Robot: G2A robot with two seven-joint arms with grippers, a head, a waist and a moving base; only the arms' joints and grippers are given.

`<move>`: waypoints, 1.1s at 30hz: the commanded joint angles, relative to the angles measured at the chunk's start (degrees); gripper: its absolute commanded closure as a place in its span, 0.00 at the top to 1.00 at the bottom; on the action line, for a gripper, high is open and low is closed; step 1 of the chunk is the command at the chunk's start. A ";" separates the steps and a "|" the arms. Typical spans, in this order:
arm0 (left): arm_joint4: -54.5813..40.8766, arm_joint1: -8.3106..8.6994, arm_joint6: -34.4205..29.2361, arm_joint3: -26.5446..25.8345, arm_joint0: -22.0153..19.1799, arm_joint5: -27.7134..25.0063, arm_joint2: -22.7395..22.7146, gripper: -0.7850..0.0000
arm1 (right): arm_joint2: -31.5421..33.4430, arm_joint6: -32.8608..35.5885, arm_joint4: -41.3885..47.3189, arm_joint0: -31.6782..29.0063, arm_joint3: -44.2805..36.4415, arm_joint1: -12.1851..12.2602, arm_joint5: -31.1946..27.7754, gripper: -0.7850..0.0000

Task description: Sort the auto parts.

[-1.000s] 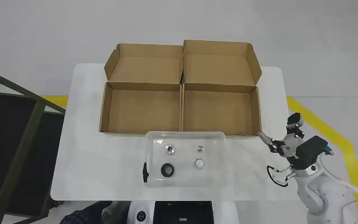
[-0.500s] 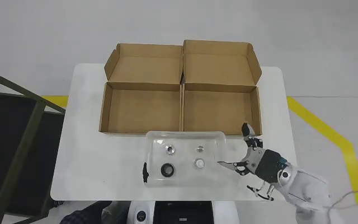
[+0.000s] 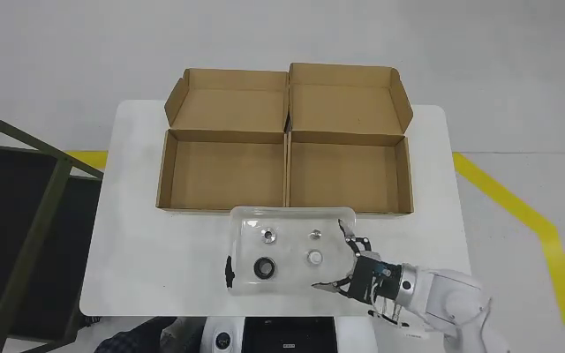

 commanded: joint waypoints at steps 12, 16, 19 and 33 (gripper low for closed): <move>0.00 0.00 0.00 0.00 0.00 0.00 0.00 1.00 | -3.70 4.58 -1.28 2.95 2.53 0.58 -0.10 1.00; 0.00 0.00 0.00 0.00 0.00 0.00 0.00 1.00 | -4.51 5.71 -1.04 3.35 3.36 0.73 0.37 1.00; 0.00 0.00 0.00 0.00 0.00 0.00 0.00 1.00 | -5.12 6.37 -1.09 3.81 4.12 0.83 0.85 0.97; 0.00 0.00 0.00 0.00 0.00 0.00 0.00 1.00 | -7.12 8.33 -2.38 5.31 5.95 1.46 2.09 0.78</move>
